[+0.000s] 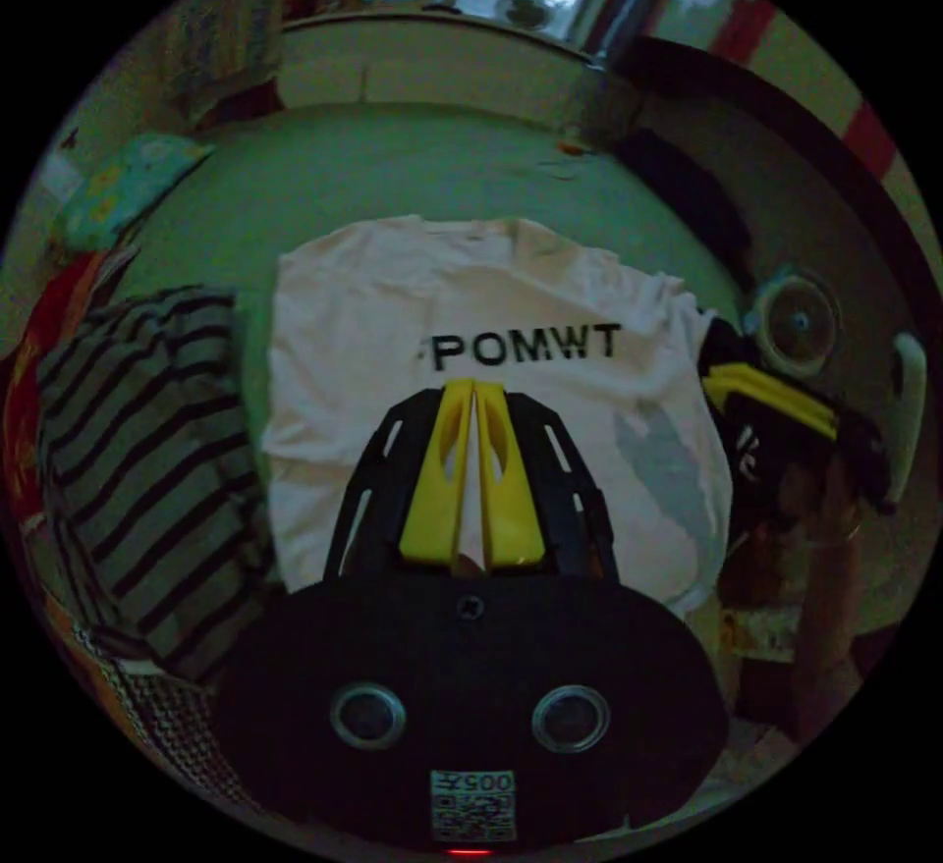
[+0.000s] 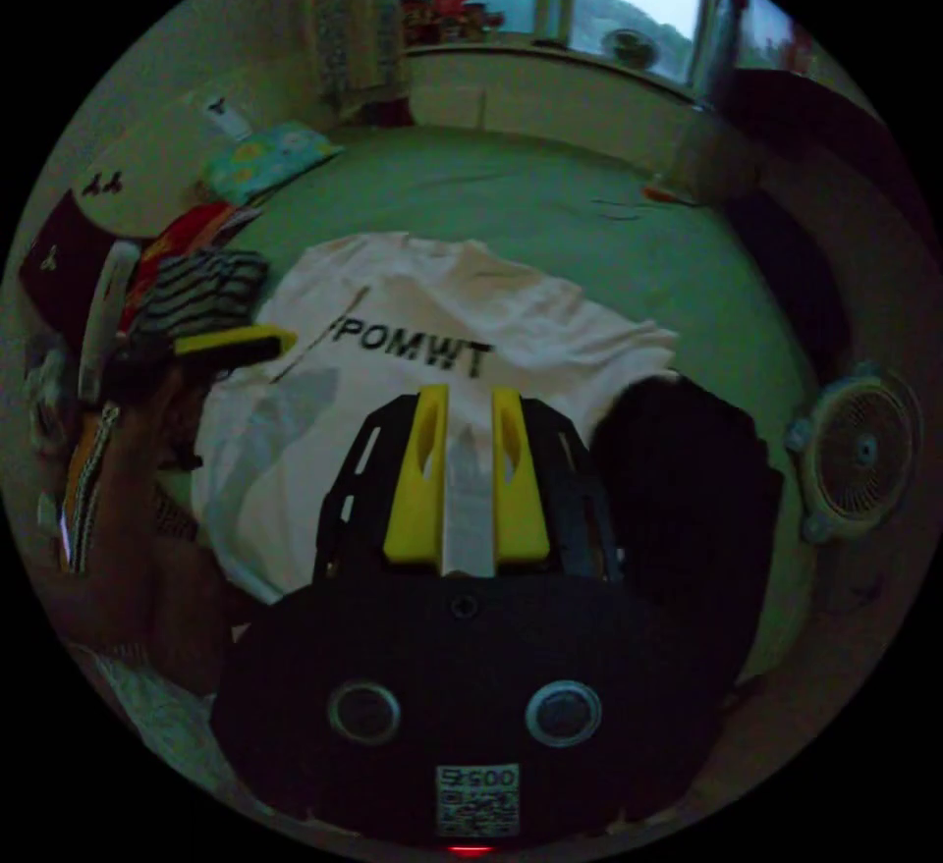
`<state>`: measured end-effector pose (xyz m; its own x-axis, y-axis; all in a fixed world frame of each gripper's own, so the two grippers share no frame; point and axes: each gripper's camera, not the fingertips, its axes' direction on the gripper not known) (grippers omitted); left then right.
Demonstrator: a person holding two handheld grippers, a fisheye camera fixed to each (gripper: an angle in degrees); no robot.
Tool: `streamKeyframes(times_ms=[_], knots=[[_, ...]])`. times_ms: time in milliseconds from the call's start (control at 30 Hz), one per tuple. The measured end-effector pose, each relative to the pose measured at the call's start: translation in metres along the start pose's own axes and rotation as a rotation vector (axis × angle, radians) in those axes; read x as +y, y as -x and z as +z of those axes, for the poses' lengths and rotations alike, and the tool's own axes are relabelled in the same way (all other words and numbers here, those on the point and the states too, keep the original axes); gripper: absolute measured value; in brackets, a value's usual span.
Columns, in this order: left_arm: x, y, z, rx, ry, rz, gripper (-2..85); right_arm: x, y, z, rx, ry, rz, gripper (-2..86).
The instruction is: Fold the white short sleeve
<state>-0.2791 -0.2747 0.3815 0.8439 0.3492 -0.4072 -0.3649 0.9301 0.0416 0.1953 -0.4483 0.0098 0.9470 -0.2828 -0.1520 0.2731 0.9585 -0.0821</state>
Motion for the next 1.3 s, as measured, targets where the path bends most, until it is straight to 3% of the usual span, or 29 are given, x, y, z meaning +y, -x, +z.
streamKeyframes(times_ms=[133, 233, 467, 733, 900, 1100, 1167, 1300], knots=[[-0.020, -0.117, 0.032, 0.121, 0.018, 0.193, 5.0, -0.010, -0.083, -0.013, 0.024, 0.011, 0.112, 7.1], [-0.032, -0.180, 0.054, 0.107, 0.017, 0.296, 6.2, -0.021, -0.134, -0.005, -0.031, 0.058, 0.200, 7.3], [-0.070, -0.242, 0.090, 0.170, -0.002, 0.282, 6.5, -0.036, -0.227, 0.050, -0.081, 0.272, 0.342, 7.2], [-0.086, -0.271, 0.126, 0.057, 0.032, 0.251, 5.9, -0.033, -0.275, 0.070, -0.156, 0.211, 0.414, 3.6], [-0.092, -0.281, 0.137, 0.113, 0.033, 0.189, 5.7, -0.045, -0.269, 0.045, -0.039, 0.090, 0.310, -0.1], [-0.094, -0.289, 0.164, 0.254, 0.047, 0.032, 4.7, -0.076, -0.205, 0.025, 0.050, 0.017, -0.033, -0.7], [-0.097, -0.292, 0.171, 0.255, 0.052, 0.010, 4.7, -0.083, -0.171, 0.035, 0.060, 0.057, -0.194, -0.7], [-0.105, -0.291, 0.177, 0.240, 0.031, -0.027, 5.5, -0.088, -0.146, 0.077, -0.045, 0.208, -0.280, 0.4]])
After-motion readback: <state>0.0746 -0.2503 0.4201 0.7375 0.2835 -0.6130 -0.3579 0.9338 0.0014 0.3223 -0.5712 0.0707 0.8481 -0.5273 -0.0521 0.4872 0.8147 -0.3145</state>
